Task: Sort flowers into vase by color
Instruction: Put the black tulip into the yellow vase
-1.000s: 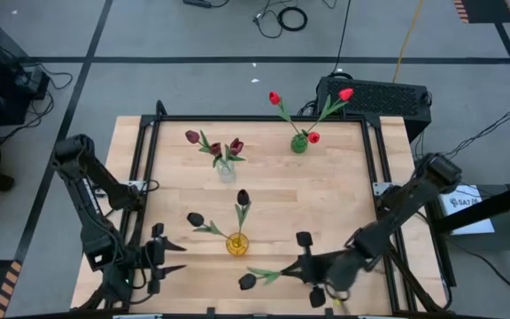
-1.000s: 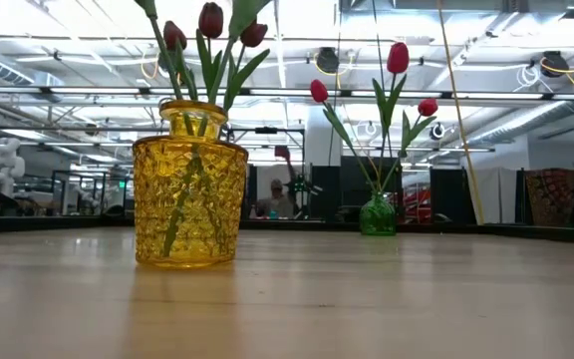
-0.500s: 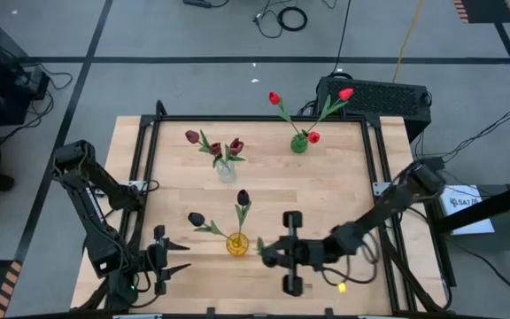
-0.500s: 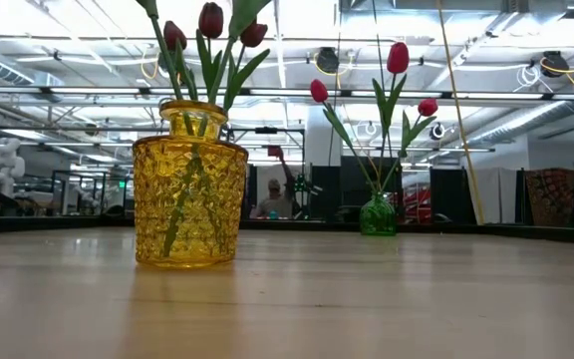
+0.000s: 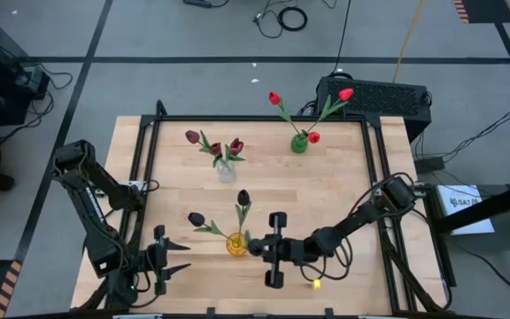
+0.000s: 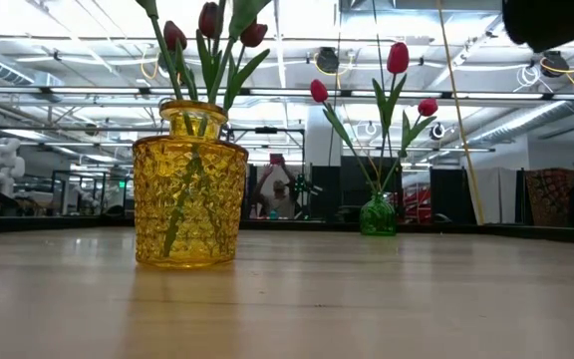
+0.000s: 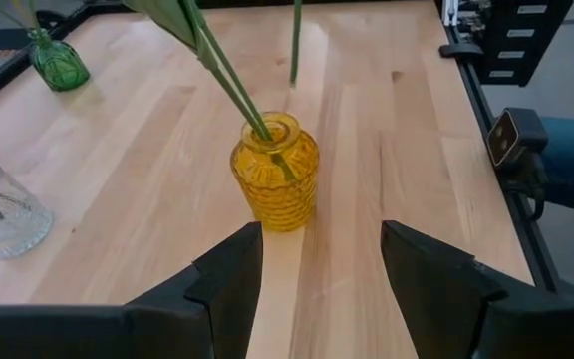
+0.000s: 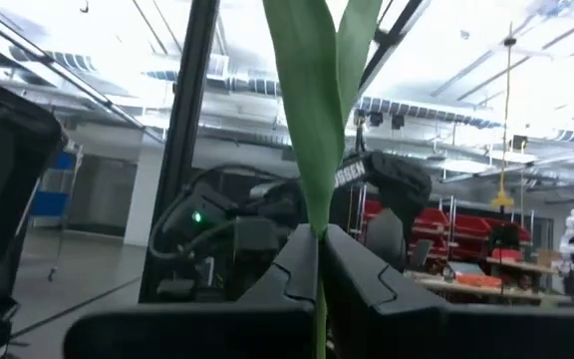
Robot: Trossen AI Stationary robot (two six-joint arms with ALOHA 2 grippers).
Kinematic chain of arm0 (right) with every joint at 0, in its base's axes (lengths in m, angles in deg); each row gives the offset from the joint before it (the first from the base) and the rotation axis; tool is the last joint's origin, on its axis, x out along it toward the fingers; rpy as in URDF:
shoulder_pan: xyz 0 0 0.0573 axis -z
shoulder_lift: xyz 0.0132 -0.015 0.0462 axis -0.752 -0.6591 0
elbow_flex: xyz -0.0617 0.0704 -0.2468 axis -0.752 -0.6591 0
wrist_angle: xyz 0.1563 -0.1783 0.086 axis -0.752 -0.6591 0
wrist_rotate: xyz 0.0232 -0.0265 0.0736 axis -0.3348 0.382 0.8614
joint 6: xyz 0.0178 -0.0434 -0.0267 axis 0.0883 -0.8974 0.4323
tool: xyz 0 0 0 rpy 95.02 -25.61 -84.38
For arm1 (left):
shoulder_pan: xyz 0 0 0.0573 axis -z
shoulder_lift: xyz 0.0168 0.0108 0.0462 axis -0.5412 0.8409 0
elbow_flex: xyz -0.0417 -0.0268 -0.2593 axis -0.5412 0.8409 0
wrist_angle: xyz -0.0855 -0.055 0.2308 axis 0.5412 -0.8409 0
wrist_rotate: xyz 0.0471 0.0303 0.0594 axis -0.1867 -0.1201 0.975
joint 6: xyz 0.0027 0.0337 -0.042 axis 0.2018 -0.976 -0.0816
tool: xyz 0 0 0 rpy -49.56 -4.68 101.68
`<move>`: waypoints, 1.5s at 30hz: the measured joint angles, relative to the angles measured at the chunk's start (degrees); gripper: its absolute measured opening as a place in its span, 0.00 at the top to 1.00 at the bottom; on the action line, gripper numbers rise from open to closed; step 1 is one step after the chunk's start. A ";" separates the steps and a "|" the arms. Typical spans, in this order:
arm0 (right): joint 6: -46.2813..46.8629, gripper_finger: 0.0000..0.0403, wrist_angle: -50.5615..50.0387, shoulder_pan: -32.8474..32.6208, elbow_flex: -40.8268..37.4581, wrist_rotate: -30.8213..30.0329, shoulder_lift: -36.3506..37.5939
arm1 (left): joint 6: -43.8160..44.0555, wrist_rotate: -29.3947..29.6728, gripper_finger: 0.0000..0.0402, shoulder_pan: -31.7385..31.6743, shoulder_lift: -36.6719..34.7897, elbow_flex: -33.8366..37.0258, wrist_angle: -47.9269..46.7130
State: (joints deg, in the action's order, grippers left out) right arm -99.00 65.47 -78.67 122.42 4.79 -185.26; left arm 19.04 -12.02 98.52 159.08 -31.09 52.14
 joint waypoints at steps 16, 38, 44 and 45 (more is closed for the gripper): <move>6.44 1.00 -1.53 3.29 0.11 1.76 -2.03 | -0.19 1.13 0.47 -0.02 -0.02 0.00 -0.10; 8.20 0.88 -9.49 4.50 0.11 1.24 -2.03 | -0.13 1.13 0.47 -0.04 -0.02 0.00 -0.11; 8.25 0.75 -13.06 3.58 0.11 -5.58 -1.73 | -0.11 1.11 0.47 -0.04 -0.02 0.00 -0.11; 7.98 0.73 -13.83 3.13 0.11 -7.16 -1.55 | -0.10 1.10 0.47 -0.04 -0.02 0.00 -0.11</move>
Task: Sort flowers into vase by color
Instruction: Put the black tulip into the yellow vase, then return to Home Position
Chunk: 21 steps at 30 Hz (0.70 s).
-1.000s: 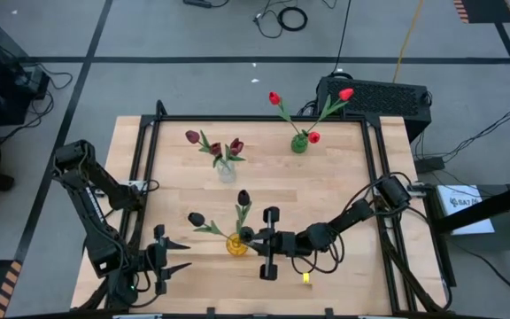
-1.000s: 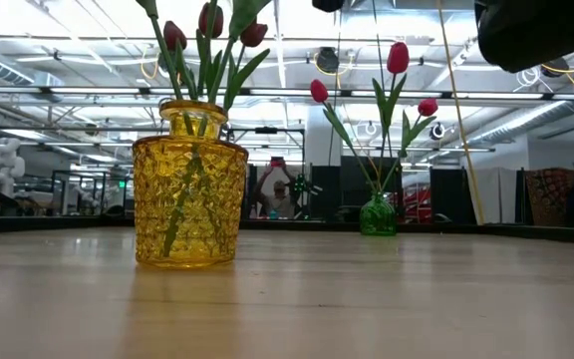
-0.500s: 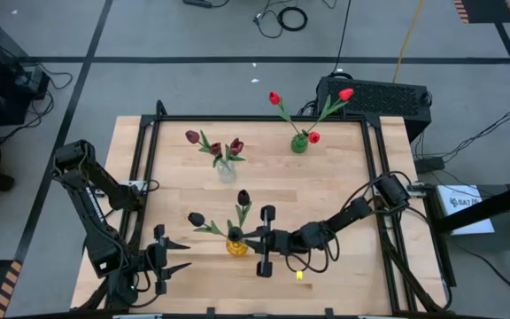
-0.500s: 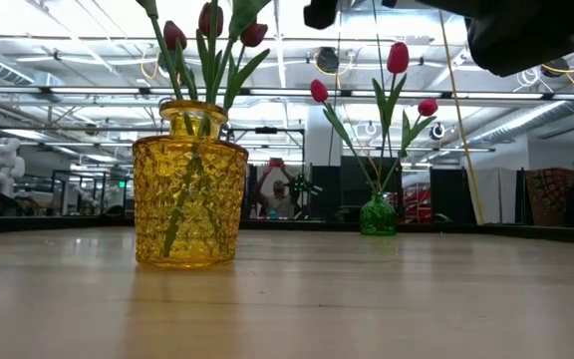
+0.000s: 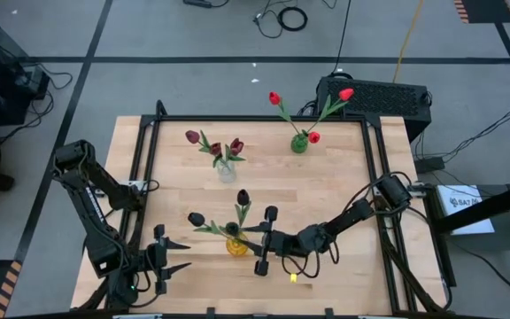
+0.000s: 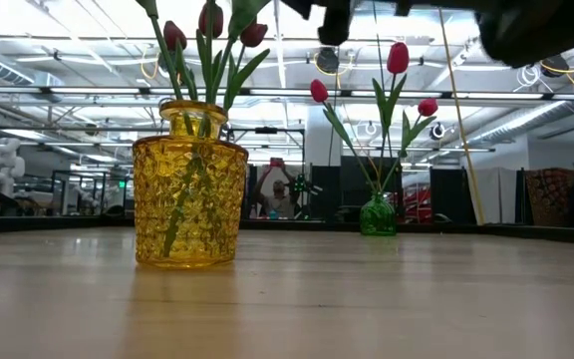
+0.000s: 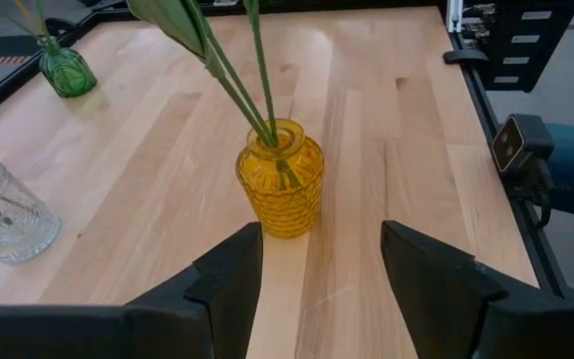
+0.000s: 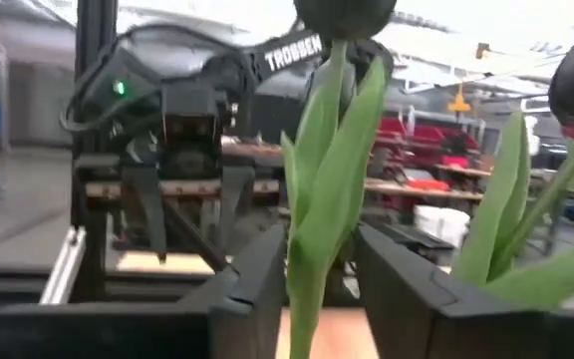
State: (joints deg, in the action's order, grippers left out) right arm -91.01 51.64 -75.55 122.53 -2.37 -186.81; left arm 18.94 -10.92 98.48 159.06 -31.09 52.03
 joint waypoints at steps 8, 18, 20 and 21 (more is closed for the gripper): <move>1.63 0.54 -17.64 -5.28 0.00 -9.45 5.87 | 0.04 -0.01 0.47 0.00 0.00 0.00 -0.04; 22.50 0.48 -60.23 -13.69 0.00 -9.15 24.23 | 0.14 1.74 0.47 -2.33 0.00 0.00 1.39; 24.48 0.49 -66.96 -15.78 0.00 -9.14 28.56 | 0.12 1.77 0.47 -3.34 0.00 0.00 1.38; 24.93 0.50 -69.44 -16.85 0.00 -9.16 30.62 | 0.10 1.84 0.47 -3.80 0.00 0.00 1.32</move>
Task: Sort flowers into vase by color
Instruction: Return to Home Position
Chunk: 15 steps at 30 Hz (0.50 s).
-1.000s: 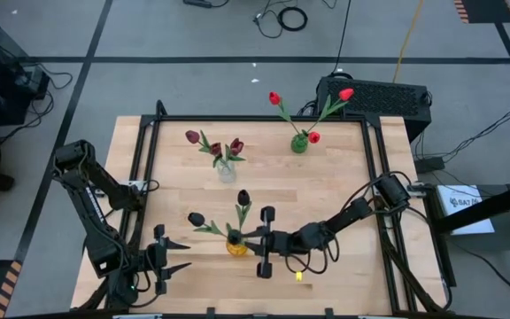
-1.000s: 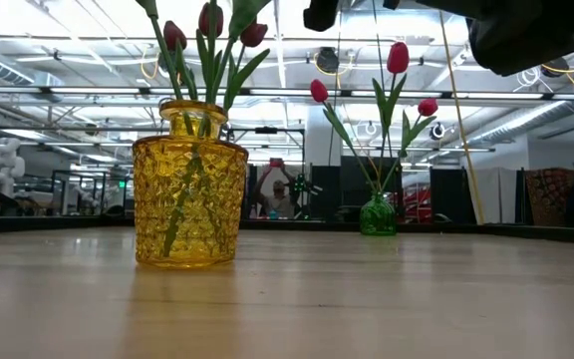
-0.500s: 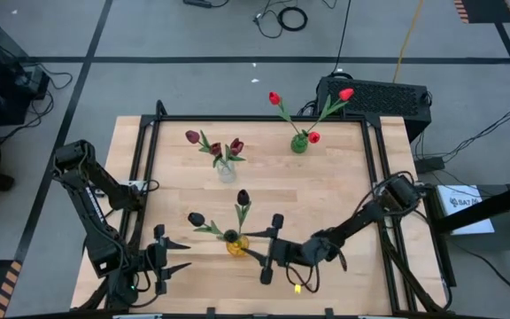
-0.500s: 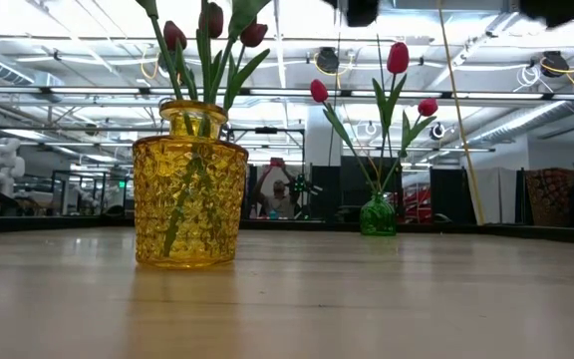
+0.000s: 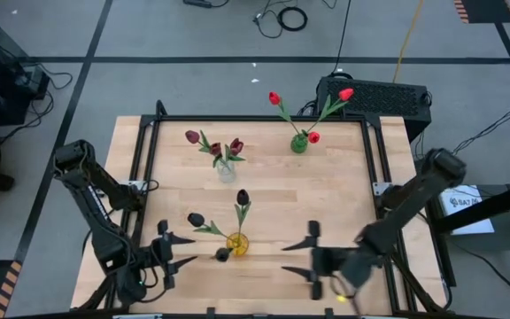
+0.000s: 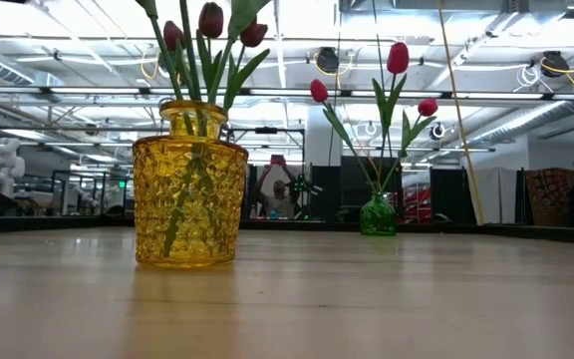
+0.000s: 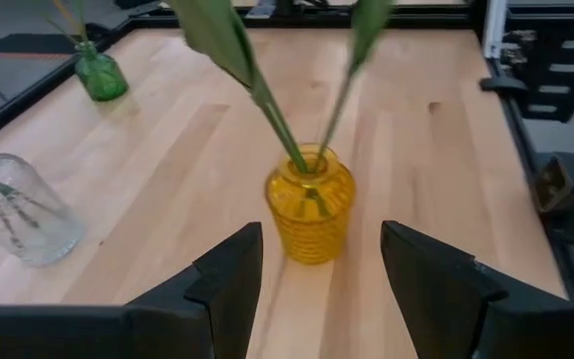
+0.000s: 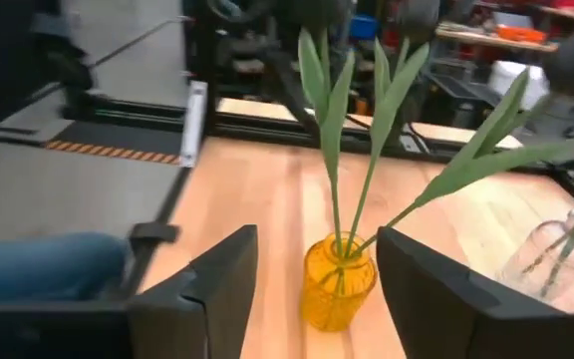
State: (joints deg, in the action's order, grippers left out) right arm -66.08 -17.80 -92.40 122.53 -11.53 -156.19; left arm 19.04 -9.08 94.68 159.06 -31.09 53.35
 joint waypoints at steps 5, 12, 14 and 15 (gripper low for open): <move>-3.12 0.58 -9.30 -5.56 -0.09 -1.00 9.90 | -2.78 0.82 0.47 -1.25 0.00 0.00 -0.12; -10.59 0.86 -9.45 -9.76 -5.96 -3.11 22.88 | -7.06 2.34 0.52 -1.49 -2.30 0.00 -0.09; -11.26 0.95 -10.86 -10.14 -8.33 -3.01 27.17 | -8.81 -0.58 0.56 -2.29 -4.45 0.00 -0.05; -11.30 0.98 -11.59 -10.26 -9.65 -2.93 29.39 | -9.35 -2.12 0.60 -2.80 -5.67 0.00 0.02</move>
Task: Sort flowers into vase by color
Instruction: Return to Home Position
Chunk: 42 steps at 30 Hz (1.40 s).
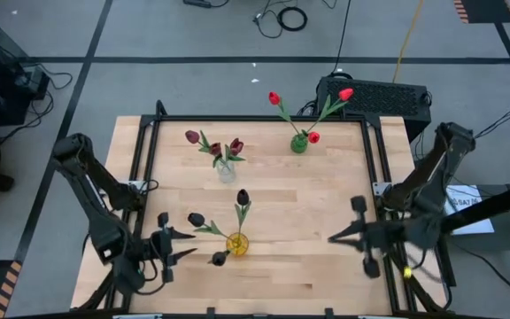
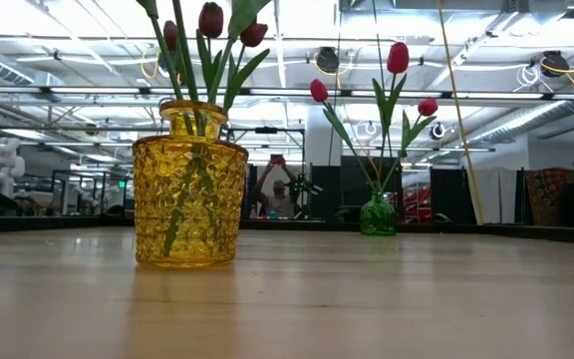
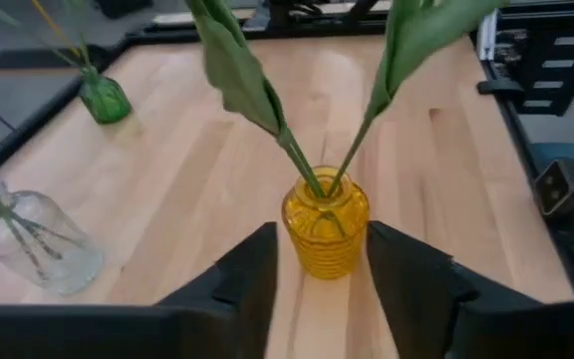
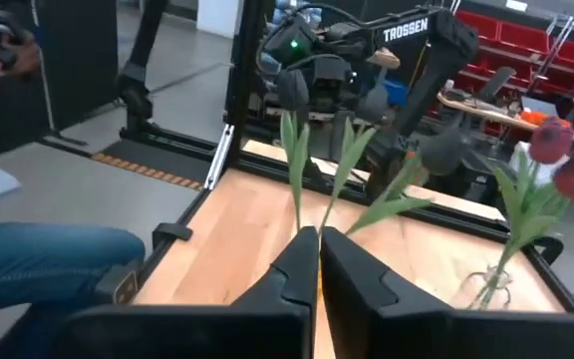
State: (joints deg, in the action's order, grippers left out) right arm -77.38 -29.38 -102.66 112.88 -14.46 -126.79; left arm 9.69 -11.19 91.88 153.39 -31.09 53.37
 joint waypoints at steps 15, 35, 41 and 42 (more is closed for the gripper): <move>3.86 1.00 4.41 0.16 -21.65 7.79 22.80 | -16.26 -3.86 0.98 -10.07 -6.68 6.17 3.18; 9.39 1.00 13.95 2.37 -39.73 10.53 31.57 | -33.10 -15.20 1.00 -21.98 -13.74 27.30 35.01; 9.45 1.00 14.21 2.45 -41.98 12.00 34.95 | -35.23 -15.94 1.00 -22.03 -23.45 33.98 39.39; 9.45 1.00 14.29 2.45 -42.27 11.99 35.52 | -36.21 -16.67 1.00 -22.08 -25.10 34.89 40.42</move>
State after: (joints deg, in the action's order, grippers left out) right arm -67.93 -15.10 -100.21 70.61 -2.48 -91.28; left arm -26.52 -27.86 69.80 128.29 3.81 93.79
